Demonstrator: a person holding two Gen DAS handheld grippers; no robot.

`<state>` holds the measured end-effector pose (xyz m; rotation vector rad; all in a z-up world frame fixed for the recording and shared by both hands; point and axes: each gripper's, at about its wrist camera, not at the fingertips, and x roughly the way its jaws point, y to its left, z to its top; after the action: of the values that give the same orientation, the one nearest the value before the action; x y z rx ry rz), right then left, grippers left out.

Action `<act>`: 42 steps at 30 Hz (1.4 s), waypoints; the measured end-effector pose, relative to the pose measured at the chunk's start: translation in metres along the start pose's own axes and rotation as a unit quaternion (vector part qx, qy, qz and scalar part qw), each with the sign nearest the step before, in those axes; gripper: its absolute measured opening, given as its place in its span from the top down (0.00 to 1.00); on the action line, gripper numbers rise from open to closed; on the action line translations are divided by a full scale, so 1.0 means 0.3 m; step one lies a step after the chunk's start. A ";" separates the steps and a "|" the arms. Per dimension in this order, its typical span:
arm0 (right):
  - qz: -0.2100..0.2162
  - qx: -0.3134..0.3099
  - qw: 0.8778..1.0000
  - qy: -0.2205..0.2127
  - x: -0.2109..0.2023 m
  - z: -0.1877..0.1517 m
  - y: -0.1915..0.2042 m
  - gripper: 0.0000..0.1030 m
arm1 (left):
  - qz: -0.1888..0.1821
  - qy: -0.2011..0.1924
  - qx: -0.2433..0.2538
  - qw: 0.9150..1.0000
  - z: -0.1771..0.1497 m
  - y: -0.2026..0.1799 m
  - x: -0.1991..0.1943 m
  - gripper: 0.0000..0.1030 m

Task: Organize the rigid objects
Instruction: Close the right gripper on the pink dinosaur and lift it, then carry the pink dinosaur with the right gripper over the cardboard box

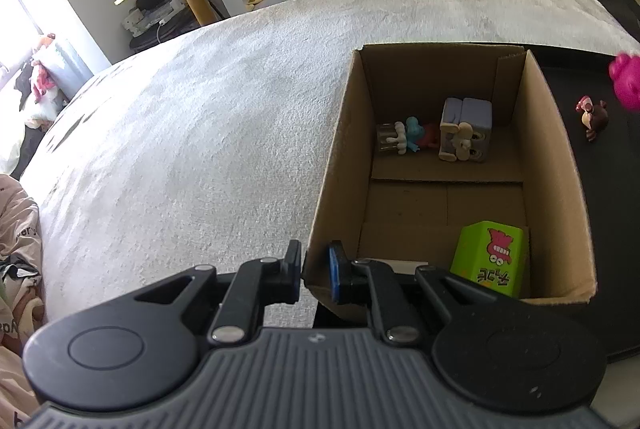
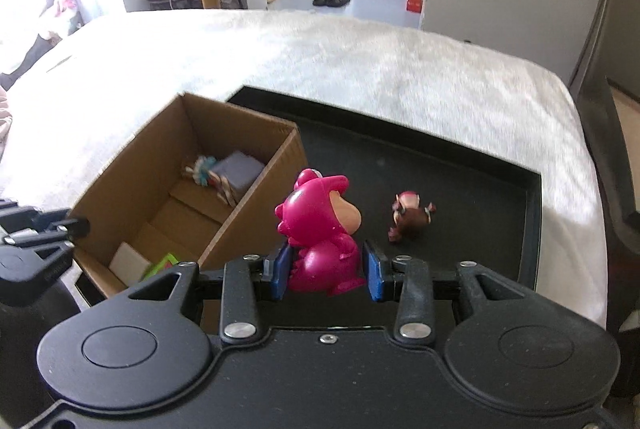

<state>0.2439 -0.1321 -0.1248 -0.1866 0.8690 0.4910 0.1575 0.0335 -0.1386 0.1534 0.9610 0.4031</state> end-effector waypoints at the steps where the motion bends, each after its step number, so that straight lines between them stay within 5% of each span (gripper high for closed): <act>1: 0.001 -0.003 1.000 -0.004 -0.007 0.009 0.006 0.64 | -0.001 0.000 -0.001 1.000 0.000 0.002 -0.001 0.88; 16: 0.023 -0.038 0.998 -0.042 -0.061 0.112 0.105 0.64 | -0.021 0.000 -0.023 1.000 -0.003 0.032 -0.006 0.88; 42: 0.039 -0.117 0.992 -0.019 -0.018 0.153 0.326 0.63 | -0.072 0.000 -0.071 0.995 -0.011 0.094 -0.001 0.89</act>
<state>0.2251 -0.0323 -0.0875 -0.3588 0.7831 0.6679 0.1472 0.0590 -0.1317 -0.0455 0.9330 0.3362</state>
